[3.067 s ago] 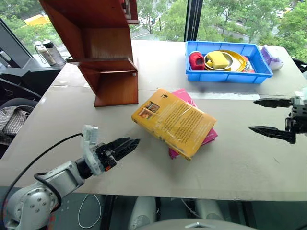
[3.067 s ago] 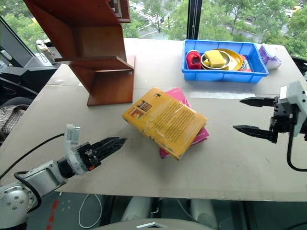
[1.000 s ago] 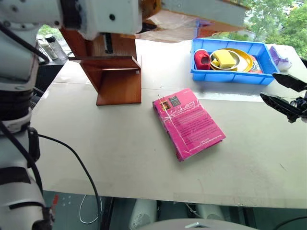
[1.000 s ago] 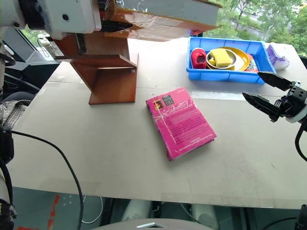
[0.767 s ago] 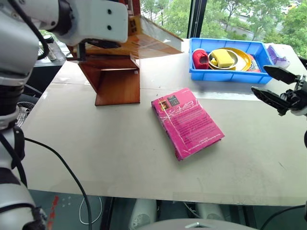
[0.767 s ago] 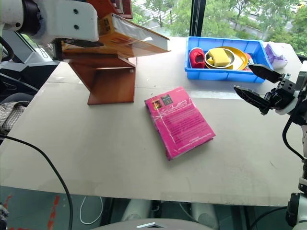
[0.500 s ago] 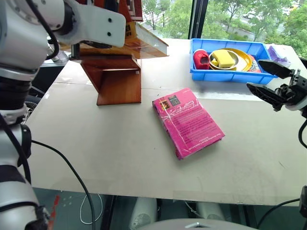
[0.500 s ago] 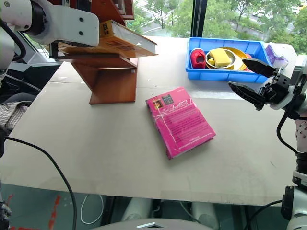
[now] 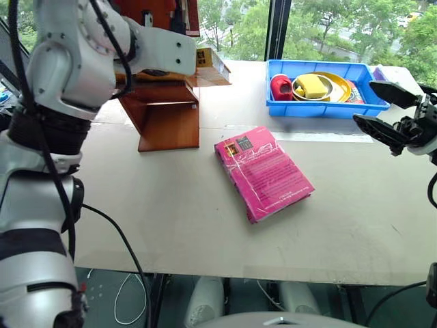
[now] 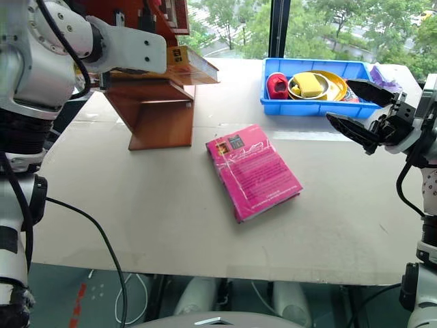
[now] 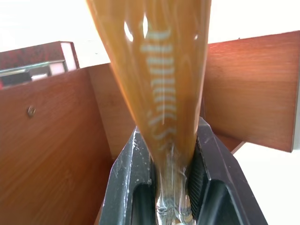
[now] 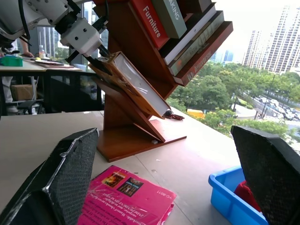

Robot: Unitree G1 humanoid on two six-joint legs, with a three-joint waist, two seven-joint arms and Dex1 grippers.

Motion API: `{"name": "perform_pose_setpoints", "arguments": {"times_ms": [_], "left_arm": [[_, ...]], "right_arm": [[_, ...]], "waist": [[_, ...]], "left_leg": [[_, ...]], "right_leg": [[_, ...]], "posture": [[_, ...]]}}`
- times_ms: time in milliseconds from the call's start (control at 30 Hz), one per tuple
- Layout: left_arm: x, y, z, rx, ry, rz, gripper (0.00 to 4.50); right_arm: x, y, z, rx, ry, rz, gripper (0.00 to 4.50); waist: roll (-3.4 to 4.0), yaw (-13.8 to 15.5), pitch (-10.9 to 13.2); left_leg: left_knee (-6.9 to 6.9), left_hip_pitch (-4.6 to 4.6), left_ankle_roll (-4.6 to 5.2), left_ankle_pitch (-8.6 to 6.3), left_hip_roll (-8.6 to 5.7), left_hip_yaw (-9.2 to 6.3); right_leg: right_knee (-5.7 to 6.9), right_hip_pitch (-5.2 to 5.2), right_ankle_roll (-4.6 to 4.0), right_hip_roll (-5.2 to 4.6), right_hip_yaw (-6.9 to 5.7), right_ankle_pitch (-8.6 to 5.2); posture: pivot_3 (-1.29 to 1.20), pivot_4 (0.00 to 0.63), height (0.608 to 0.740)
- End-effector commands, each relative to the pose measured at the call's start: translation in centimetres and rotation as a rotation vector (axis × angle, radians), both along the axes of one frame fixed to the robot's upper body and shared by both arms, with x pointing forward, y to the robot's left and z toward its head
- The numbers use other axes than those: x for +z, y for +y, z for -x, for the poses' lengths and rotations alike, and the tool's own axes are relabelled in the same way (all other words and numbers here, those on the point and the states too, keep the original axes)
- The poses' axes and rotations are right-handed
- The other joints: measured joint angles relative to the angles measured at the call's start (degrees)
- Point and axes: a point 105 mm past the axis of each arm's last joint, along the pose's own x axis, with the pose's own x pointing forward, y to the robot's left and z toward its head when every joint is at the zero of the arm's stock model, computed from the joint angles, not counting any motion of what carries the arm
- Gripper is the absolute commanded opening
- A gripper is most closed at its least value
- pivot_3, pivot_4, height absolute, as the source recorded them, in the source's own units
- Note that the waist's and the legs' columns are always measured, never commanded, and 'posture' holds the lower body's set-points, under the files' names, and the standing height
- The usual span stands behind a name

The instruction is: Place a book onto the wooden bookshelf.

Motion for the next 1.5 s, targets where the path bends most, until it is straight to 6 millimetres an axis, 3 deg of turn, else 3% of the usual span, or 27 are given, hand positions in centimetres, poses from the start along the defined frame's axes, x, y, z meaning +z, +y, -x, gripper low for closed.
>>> {"name": "perform_pose_setpoints", "arguments": {"times_ms": [33, 267, 533, 667, 1133, 1233, 1267, 1400, 1433, 1500], "left_arm": [[0.0, 0.1, -0.3, 0.06, -0.031, -0.02, 0.36], [-0.4, 0.9, -0.6, 0.118, -0.028, -0.04, 0.36], [1.1, 3.4, 0.5, 0.176, -0.06, -0.027, 0.36], [1.0, 3.7, 0.7, 0.175, -0.059, -0.028, 0.36], [0.4, 4.0, 0.8, 0.187, -0.044, 0.03, 0.36], [0.5, 3.7, 1.3, 0.174, -0.029, 0.04, 1.63], [0.8, 3.5, 1.4, 0.165, -0.044, 0.045, 2.26], [2.3, 2.8, 2.1, 0.118, -0.096, 0.098, 3.76], [2.6, 2.6, 2.3, 0.096, -0.101, 0.127, 4.33], [2.9, 2.3, 3.1, 0.06, -0.082, 0.172, 4.33]], "right_arm": [[1.3, -0.1, 0.7, 0.0, -0.062, -0.004, 4.5], [1.2, 0.2, 0.5, -0.003, -0.07, -0.009, 4.5], [1.1, -0.3, 0.7, -0.027, -0.067, -0.011, 4.5], [1.2, -0.4, 0.8, -0.038, -0.069, -0.018, 4.5], [3.3, 1.5, 2.7, 0.081, -0.128, -0.067, 4.5], [3.3, 1.7, 2.7, 0.087, -0.126, -0.068, 4.5], [3.2, 1.6, 2.7, 0.087, -0.124, -0.069, 4.5], [3.0, 1.3, 2.6, 0.083, -0.118, -0.07, 4.5], [2.9, 1.3, 2.5, 0.082, -0.117, -0.071, 4.5], [2.8, 1.1, 2.5, 0.08, -0.113, -0.072, 4.5]], "waist": [[-0.01, -0.2, 0.0], [-0.02, -0.7, 0.0], [-0.12, -0.9, 0.1], [-0.12, -1.3, 0.1], [-0.1, -2.1, 0.1], [-0.11, -2.1, 0.1], [-0.13, -2.1, 0.1], [-0.17, -1.6, 0.1], [-0.2, -1.5, 0.2], [-0.2, -1.2, 0.2]], "left_leg": [[-0.02, -0.03, 0.0, 0.0, 0.0, 0.01], [-0.12, -0.12, 0.0, -0.01, 0.05, 0.01], [-0.11, -0.36, 0.0, -0.02, 0.09, 0.04], [-0.08, -0.76, -0.01, -0.01, 0.11, 0.05], [-0.08, -0.73, -0.01, -0.01, 0.16, 0.06], [-0.08, -0.75, -0.01, -0.01, 0.16, 0.06], [-0.08, -0.77, -0.01, -0.01, 0.16, 0.06], [-0.05, -0.92, -0.01, -0.01, 0.16, 0.06], [-0.04, -0.96, -0.01, -0.01, 0.15, 0.06], [-0.04, -1.01, -0.01, -0.01, 0.15, 0.08]], "right_leg": [[-0.01, -0.05, 0.01, 0.04, 0.05, 0.01], [-0.1, -0.18, 0.03, 0.16, 0.14, 0.01], [-0.13, -0.41, -0.02, 0.17, 0.19, 0.05], [-0.08, -0.87, -0.16, 0.25, 0.26, 0.16], [-0.03, -0.91, -0.16, 0.34, 0.3, 0.16], [-0.03, -0.92, -0.16, 0.35, 0.31, 0.16], [-0.03, -0.93, -0.16, 0.35, 0.3, 0.16], [-0.1, -1.0, -0.16, 0.33, 0.28, 0.17], [-0.14, -1.0, -0.16, 0.32, 0.28, 0.17], [-0.2, -1.02, -0.15, 0.29, 0.29, 0.16]], "posture": [[0.0, 0.15, 0.74], [0.0, 0.15, 0.74], [0.0, 0.15, 0.74], [0.0, 0.15, 0.74], [0.0, 0.15, 0.74], [0.0, 0.15, 0.74], [0.0, 0.15, 0.74], [0.0, 0.15, 0.74], [0.0, 0.15, 0.74], [0.0, 0.15, 0.74]]}}
